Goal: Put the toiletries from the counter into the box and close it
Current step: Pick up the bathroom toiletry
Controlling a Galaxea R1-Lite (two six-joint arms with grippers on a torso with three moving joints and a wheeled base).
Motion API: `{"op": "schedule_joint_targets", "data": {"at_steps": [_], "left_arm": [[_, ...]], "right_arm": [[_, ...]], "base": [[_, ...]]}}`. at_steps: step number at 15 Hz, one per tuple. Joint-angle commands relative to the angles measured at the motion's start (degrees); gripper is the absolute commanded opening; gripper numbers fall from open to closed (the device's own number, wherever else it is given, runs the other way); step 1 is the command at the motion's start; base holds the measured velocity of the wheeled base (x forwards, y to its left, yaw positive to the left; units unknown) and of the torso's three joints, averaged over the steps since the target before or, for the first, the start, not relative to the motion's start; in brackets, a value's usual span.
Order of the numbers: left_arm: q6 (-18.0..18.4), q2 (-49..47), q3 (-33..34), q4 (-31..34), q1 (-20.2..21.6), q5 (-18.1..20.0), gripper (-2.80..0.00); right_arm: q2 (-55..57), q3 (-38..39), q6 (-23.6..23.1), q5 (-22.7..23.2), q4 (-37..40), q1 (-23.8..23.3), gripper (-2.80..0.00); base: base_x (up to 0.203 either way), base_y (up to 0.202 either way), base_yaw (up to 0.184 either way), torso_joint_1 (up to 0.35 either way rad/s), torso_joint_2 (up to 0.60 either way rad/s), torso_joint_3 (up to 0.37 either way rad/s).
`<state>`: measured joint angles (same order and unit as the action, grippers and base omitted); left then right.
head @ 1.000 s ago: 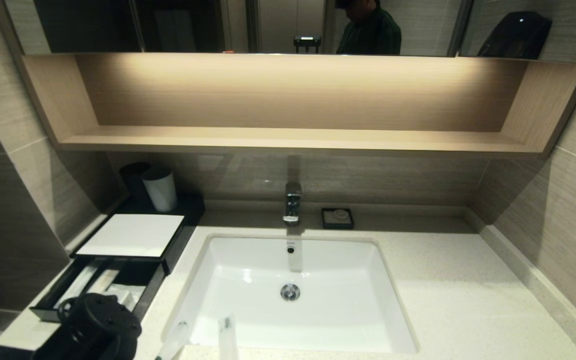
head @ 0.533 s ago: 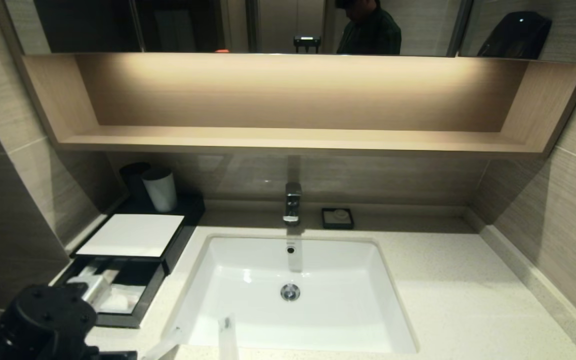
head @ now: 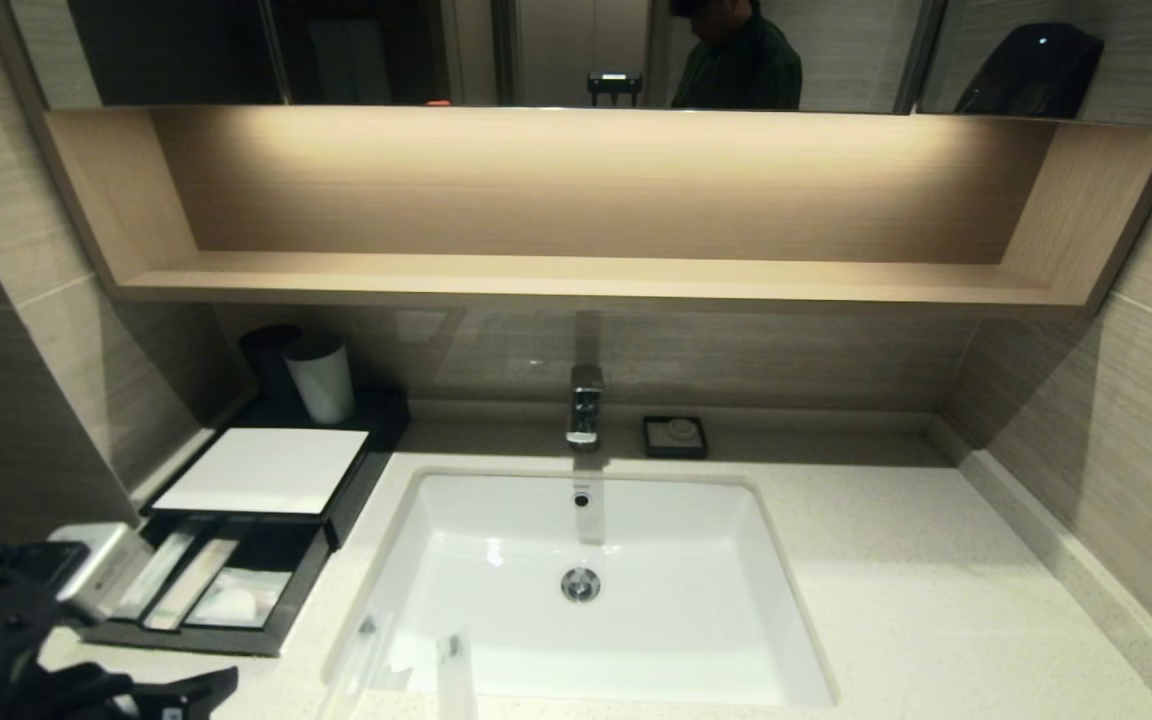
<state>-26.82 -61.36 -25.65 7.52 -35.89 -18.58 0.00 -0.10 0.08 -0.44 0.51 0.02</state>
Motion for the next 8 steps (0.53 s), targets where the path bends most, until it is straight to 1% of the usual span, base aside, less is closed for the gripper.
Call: {"op": "schedule_joint_targets", "data": {"at_steps": [1, 3, 6, 8], "left_arm": [[-0.2, 0.8, 0.4, 0.4, 0.6, 0.1, -2.80], [-0.3, -0.9, 0.8, 1.7, 0.5, 1.1, -2.80], [-0.3, -5.8, 1.7, 5.6, 0.5, 2.6, -2.80], [-0.2, -8.5, 3.0, 6.0, 0.5, 4.8, -2.80]], "right_arm": [[0.0, 0.0, 0.0, 0.0, 0.0, 0.1, -2.80], [0.0, 0.0, 0.0, 0.0, 0.0, 0.0, -2.80], [0.0, 0.0, 0.0, 0.0, 0.0, 0.0, -2.80], [0.0, 0.0, 0.0, 0.0, 0.0, 0.0, -2.80]], "base": [[0.000, 0.000, 0.000, 0.000, 0.00, 0.000], [0.000, 0.000, 0.000, 0.000, 0.00, 0.000], [0.000, 0.000, 0.000, 0.000, 0.00, 0.000], [0.000, 0.000, 0.000, 0.000, 0.00, 0.000]]}}
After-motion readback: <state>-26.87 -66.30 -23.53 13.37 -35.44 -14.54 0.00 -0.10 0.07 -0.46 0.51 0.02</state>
